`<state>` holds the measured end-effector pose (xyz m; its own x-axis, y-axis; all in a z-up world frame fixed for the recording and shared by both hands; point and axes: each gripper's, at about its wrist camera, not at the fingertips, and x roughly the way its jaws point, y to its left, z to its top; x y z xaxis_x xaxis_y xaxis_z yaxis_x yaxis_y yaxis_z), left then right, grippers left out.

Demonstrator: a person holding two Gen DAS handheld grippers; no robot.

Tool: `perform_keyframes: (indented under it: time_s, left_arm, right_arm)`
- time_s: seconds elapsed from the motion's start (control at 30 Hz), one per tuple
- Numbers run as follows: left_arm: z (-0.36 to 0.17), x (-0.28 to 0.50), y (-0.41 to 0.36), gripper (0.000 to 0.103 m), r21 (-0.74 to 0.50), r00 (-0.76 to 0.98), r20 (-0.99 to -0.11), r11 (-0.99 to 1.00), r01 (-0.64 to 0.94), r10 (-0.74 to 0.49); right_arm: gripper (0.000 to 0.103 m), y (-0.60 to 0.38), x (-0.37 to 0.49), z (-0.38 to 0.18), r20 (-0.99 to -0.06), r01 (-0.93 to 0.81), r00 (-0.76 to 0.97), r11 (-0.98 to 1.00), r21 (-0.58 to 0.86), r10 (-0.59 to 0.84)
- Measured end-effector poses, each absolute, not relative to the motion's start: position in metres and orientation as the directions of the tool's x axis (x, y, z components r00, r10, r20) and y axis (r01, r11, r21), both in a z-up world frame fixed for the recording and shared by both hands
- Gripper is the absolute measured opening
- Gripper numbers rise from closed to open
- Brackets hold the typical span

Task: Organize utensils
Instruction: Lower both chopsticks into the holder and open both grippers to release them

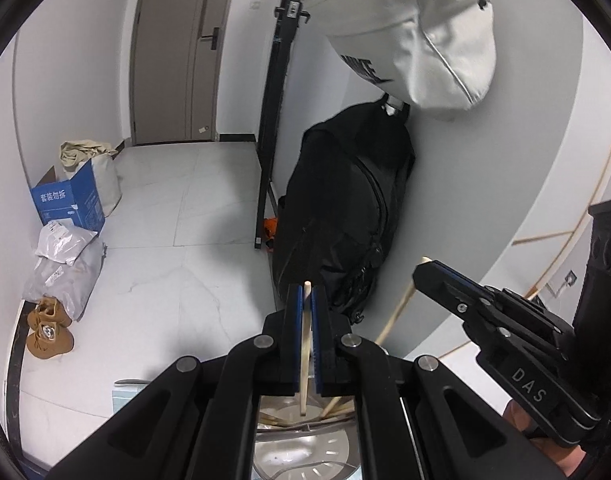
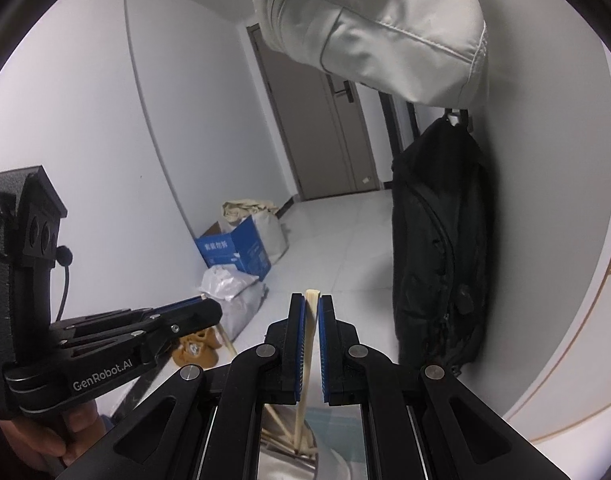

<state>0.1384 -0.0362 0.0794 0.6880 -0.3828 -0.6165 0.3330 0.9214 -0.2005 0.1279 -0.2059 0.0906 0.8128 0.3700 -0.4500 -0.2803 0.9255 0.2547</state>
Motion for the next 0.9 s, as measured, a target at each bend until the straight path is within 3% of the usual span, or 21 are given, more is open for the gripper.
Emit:
perform_keyframes:
  time_s: [0.43,0.47,0.5,0.6,0.63,0.67,0.8,0.9]
  left_arm:
    - [0.066,0.144,-0.026,0.001,-0.338,0.501,-0.722,0.875,0.347,-0.478]
    - [0.067,0.142,-0.024,0.004,-0.341,0.498,-0.724,0.876,0.343,-0.477]
    - [0.070,0.141,-0.022,0.009,-0.344,0.495,-0.727,0.877,0.336,-0.475]
    - [0.079,0.130,-0.011,0.034,-0.358,0.527,-0.708,0.883,0.304,-0.469]
    - [0.079,0.127,-0.007,0.046,-0.361,0.540,-0.701,0.885,0.295,-0.466]
    - [0.082,0.123,-0.003,0.051,-0.361,0.556,-0.692,0.888,0.285,-0.460]
    - [0.085,0.113,-0.001,0.051,-0.345,0.584,-0.684,0.899,0.268,-0.437]
    - [0.087,0.105,-0.001,0.051,-0.334,0.601,-0.679,0.906,0.259,-0.422]
  right_arm:
    - [0.009,-0.199,0.117,0.060,-0.539,-0.325,0.731,0.908,0.266,0.420]
    - [0.009,-0.198,0.115,0.059,-0.541,-0.331,0.724,0.903,0.274,0.429]
    - [0.015,-0.197,0.113,0.059,-0.545,-0.330,0.722,0.904,0.270,0.427]
    - [0.043,-0.201,0.104,0.064,-0.526,-0.324,0.735,0.903,0.283,0.428]
    - [0.047,-0.203,0.101,0.065,-0.516,-0.325,0.738,0.899,0.292,0.435]
    - [0.047,-0.205,0.097,0.067,-0.505,-0.326,0.743,0.897,0.299,0.439]
    - [0.048,-0.208,0.081,0.075,-0.491,-0.327,0.756,0.900,0.289,0.433]
    - [0.056,-0.210,0.070,0.078,-0.484,-0.320,0.768,0.906,0.279,0.420]
